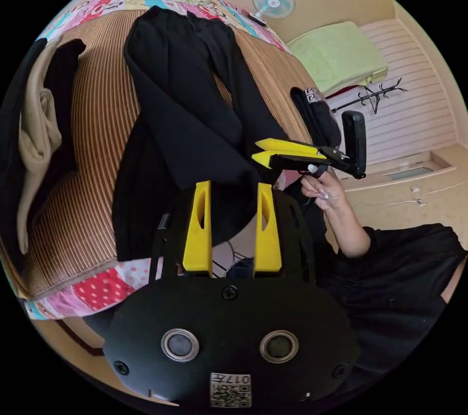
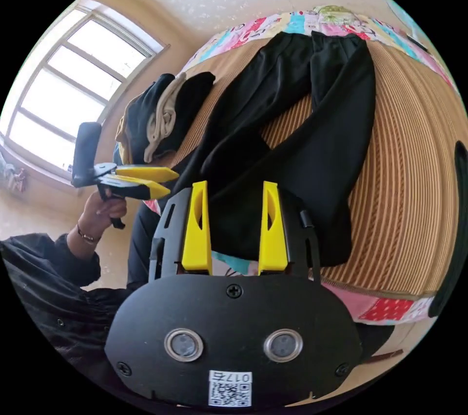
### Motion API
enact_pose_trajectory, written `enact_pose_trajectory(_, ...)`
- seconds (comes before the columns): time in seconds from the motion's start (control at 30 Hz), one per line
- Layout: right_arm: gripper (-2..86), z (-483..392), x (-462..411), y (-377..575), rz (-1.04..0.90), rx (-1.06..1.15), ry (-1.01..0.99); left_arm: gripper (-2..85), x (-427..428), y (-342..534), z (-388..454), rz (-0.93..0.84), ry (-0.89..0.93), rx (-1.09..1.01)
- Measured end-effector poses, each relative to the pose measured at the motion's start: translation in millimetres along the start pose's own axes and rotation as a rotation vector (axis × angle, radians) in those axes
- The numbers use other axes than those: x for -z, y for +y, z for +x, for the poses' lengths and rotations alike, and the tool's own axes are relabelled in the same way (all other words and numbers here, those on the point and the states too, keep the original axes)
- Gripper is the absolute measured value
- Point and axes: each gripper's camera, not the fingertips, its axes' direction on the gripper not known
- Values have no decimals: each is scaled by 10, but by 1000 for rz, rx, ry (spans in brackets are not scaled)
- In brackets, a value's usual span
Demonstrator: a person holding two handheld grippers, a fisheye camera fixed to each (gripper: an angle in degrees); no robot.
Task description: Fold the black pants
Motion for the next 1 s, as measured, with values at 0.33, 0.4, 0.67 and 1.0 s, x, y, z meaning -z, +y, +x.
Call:
enact_pose_trajectory(0.33, 15, 456, 589, 542, -28, 11, 471, -6, 1384, 753, -1400, 659, 971, 121)
enact_pose_trajectory(0.4, 17, 502, 904, 698, 78, -24, 333, -1, 1484, 1041, -1830, 720, 917, 228)
enact_pose_trajectory(0.67, 107, 336, 672, 812, 102, -17, -230, 126, 916, 1125, -1987, 269, 289, 401)
enact_pose_trajectory(1.0, 132, 9, 385, 1094, 85, -253, -15, 100, 610, 719, -1242, 195, 13, 96)
